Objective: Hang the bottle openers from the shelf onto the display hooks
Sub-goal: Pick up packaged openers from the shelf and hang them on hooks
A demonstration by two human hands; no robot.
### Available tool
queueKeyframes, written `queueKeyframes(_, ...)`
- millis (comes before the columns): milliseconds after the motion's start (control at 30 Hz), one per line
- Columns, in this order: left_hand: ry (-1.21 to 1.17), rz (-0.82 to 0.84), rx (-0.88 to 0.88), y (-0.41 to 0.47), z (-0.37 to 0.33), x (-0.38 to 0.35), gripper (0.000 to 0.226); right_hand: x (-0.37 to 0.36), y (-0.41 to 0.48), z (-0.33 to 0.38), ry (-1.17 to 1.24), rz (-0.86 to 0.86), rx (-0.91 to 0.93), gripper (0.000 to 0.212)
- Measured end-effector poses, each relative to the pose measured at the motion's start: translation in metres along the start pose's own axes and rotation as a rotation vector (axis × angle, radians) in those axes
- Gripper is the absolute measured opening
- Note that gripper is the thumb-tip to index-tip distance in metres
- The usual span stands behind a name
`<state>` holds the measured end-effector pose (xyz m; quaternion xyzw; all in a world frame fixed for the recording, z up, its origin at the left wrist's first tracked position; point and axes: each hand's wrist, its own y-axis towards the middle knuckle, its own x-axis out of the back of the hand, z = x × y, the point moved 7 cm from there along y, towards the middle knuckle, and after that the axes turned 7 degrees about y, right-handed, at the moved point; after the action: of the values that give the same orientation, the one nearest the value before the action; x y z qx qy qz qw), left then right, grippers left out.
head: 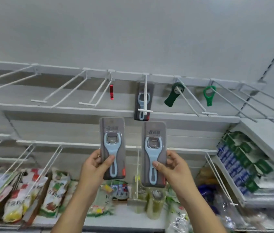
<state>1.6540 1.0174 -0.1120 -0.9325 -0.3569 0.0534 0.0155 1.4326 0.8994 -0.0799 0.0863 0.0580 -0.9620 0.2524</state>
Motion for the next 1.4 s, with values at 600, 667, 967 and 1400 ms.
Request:
queueKeyframes(600,-0.008,-0.023,0.003,-0.026,-0.004,-0.002,0.026,-0.024,-0.032,0.037,-0.047,0.193,0.1,0.032)
queueKeyframes(667,-0.009,-0.032,0.004,-0.026,-0.002,0.001,0.026,-0.027,-0.033,0.039,-0.032,0.199,0.111,0.032)
queueKeyframes(967,0.002,-0.041,0.021,-0.024,0.0,0.008,0.032,-0.034,-0.007,0.039,-0.012,0.081,0.14,0.023)
queueKeyframes(1400,0.018,0.039,0.036,-0.033,-0.009,0.005,0.027,-0.042,0.135,0.029,-0.094,-0.11,0.076,0.014)
